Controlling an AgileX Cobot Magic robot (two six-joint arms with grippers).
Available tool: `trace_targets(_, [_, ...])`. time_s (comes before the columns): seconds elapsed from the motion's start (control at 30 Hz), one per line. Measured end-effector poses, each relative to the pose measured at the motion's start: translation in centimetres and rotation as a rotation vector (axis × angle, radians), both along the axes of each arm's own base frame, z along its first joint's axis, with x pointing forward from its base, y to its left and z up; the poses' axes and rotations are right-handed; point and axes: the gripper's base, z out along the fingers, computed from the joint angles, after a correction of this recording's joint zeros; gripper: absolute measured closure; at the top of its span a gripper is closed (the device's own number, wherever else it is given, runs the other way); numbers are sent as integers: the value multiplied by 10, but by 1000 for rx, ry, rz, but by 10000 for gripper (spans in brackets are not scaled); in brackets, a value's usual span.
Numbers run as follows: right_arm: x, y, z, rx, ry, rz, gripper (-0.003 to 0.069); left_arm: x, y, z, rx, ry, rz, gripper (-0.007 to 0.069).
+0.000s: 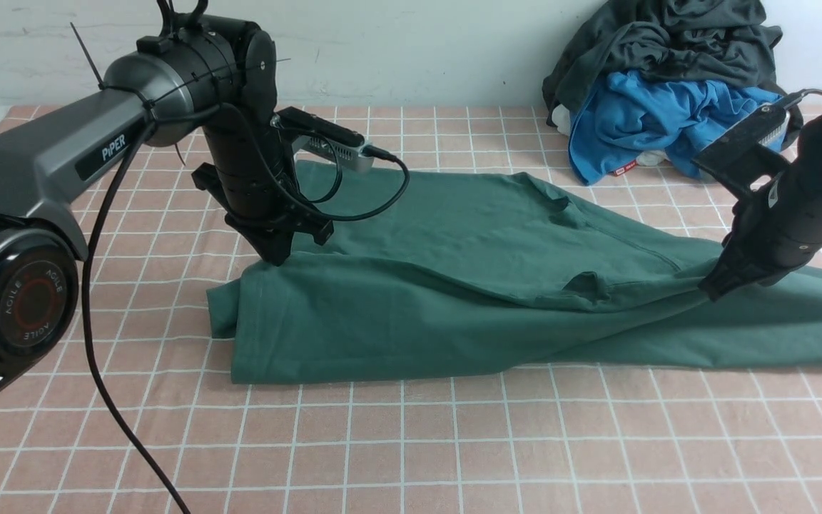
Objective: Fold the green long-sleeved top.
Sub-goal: Use both arms to drag the lower edge of the fabric forward and fold it over the upper edge
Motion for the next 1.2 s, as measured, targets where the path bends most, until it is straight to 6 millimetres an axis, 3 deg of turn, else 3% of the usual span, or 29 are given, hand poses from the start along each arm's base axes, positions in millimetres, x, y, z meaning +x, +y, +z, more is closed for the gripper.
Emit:
trace_targets(0.17, [0, 0, 0, 1, -2, 0, 662, 0, 1, 0, 0, 0, 1, 580])
trace_targets(0.37, [0, 1, 0, 9, -3, -3, 662, 1, 1, -1, 3, 2, -7, 409])
trace_targets(0.43, [0, 1, 0, 10, -3, -4, 662, 1, 1, -4, 4, 9, -7, 396])
trace_targets(0.53, [0, 1, 0, 11, -3, -4, 662, 2, 1, -8, 6, 16, -9, 449])
trace_targets(0.6, [0, 1, 0, 11, -3, -4, 662, 2, 1, -8, 7, 16, -11, 549])
trace_targets(0.7, [0, 1, 0, 12, -4, -4, 662, 1, 1, -5, 6, 10, -12, 610])
trace_targets(0.97, [0, 1, 0, 13, -6, -4, 662, 0, 3, 11, -3, -27, -13, 624])
trace_targets(1.13, [1, 1, 0, 14, -9, -3, 662, 3, 9, 7, -41, -11, -30, 524])
trace_targets(1.2, [1, 1, 0, 17, -9, -4, 662, 5, 11, -1, -61, 9, -38, 433])
